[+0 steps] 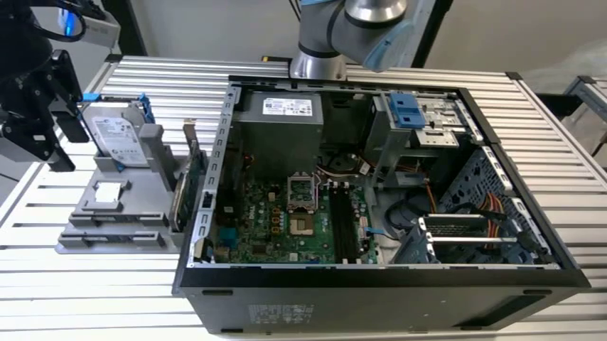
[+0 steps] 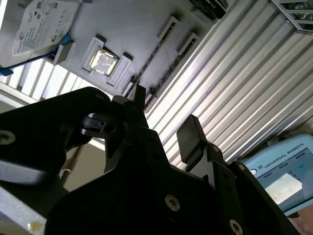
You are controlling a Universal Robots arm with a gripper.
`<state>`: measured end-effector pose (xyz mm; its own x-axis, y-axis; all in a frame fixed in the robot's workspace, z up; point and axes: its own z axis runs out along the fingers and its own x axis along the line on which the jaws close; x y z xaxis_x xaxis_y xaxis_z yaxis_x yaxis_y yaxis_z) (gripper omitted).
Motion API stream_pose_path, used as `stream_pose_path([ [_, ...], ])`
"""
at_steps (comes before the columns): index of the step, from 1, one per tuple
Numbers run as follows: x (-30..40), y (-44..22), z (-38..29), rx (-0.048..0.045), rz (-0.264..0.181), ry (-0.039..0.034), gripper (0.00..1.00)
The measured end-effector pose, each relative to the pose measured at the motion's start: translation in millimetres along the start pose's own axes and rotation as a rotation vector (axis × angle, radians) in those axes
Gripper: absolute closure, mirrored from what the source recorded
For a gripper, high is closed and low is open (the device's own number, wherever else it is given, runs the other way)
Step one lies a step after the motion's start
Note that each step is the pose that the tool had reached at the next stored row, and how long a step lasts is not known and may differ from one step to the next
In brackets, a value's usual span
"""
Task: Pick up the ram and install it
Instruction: 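Pick up the ram and move it above insertion slot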
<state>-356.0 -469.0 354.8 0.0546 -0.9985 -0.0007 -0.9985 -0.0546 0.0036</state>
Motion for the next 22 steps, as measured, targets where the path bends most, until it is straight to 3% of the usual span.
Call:
stream_pose_path([
  [22,0.0,0.2,12.4,0.0001,0.000,-0.0001,0.00],
])
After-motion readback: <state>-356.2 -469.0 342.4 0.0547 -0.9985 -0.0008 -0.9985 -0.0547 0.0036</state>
